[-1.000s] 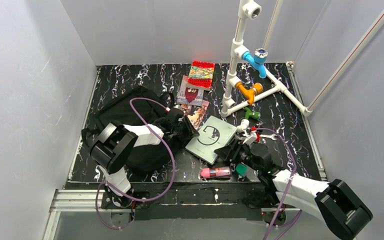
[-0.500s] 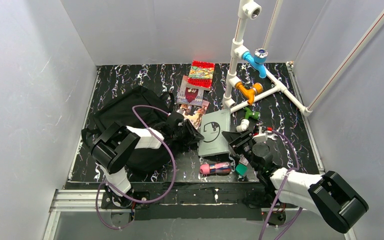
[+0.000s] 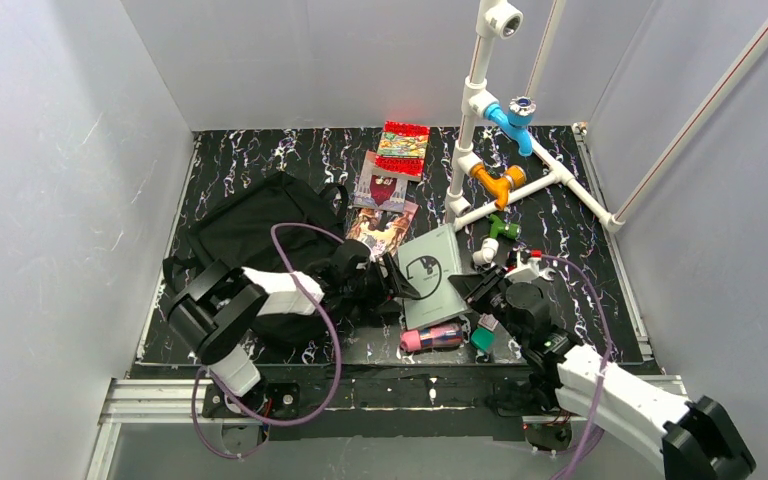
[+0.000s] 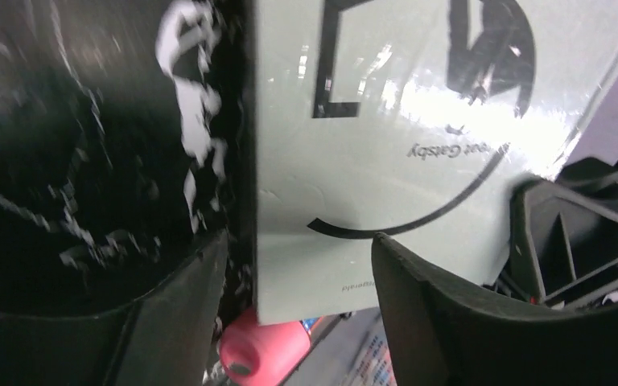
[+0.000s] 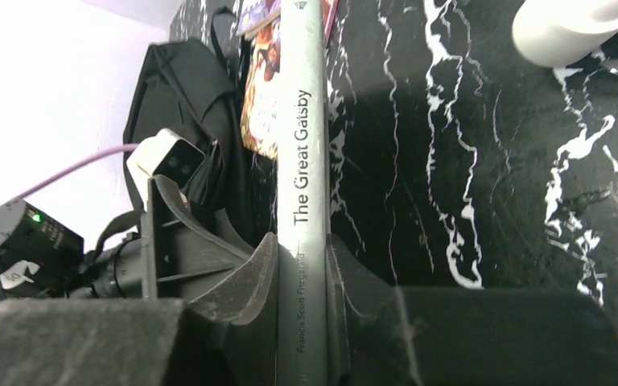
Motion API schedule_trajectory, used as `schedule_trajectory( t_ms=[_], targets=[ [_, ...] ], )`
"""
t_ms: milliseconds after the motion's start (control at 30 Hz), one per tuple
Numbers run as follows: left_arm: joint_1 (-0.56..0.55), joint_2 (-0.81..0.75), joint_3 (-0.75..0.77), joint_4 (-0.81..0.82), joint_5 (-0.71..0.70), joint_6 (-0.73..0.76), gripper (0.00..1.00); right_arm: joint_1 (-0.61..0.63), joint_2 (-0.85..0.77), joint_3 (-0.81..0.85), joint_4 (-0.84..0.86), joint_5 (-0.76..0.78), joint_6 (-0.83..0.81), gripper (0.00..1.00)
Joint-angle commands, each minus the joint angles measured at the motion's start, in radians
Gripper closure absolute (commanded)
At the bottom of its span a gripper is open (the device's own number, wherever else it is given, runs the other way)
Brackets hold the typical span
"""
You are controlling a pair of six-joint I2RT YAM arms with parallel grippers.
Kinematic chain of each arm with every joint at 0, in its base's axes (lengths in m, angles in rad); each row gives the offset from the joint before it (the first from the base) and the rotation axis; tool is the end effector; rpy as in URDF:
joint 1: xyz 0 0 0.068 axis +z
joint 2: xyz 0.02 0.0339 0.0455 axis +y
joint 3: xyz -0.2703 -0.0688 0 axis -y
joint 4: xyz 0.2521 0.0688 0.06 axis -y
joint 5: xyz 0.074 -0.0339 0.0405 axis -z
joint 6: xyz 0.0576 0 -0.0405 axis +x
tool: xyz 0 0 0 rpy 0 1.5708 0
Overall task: Pack the student bag
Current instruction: Pick up the book from the center of the board.
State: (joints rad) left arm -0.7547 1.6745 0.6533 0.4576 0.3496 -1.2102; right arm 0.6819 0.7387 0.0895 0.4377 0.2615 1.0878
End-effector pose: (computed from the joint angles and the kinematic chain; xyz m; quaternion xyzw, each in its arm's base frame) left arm 0.2335 -0.2467 0.1303 -0.1130 0.8592 -0.4799 0.1370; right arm 0.1522 0.1044 0.1637 0.2357 0.7388 0.4180 0.4732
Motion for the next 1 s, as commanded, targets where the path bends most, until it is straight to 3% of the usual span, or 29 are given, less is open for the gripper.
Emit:
schedule_trajectory(
  t_ms=[0,200,267,333,433,533,700,967],
  targets=[
    [-0.006,-0.174,-0.028,-0.12,0.027,0.112,0.31,0.018,-0.145,0.105,-0.249,-0.083,-0.002,0.99],
    [0.003,-0.455,0.181,-0.658,-0.151,0.464,0.16,0.015,-0.115,0.181,-0.23,-0.206,0.105,0.99],
    [0.018,-0.511,0.226,-0.785,-0.229,0.514,0.08,0.013,-0.086,0.224,-0.213,-0.229,0.121,0.99],
    [0.06,-0.565,0.244,-0.879,-0.269,0.486,0.03,0.012,-0.062,0.262,-0.172,-0.253,0.14,0.99],
    [0.158,-0.659,0.213,-0.968,-0.249,0.291,0.03,-0.006,-0.027,0.265,-0.071,-0.33,0.257,0.99],
    [0.197,-0.801,0.097,-0.862,-0.189,0.109,0.02,-0.022,0.049,0.211,0.148,-0.392,0.447,0.99],
    [0.198,-0.91,-0.13,-0.438,-0.076,-0.142,0.02,-0.023,0.17,0.231,0.346,-0.46,0.526,0.99],
    [0.198,-0.885,-0.122,-0.396,-0.065,-0.116,0.02,-0.019,0.286,0.229,0.584,-0.507,0.668,0.99]
  ],
)
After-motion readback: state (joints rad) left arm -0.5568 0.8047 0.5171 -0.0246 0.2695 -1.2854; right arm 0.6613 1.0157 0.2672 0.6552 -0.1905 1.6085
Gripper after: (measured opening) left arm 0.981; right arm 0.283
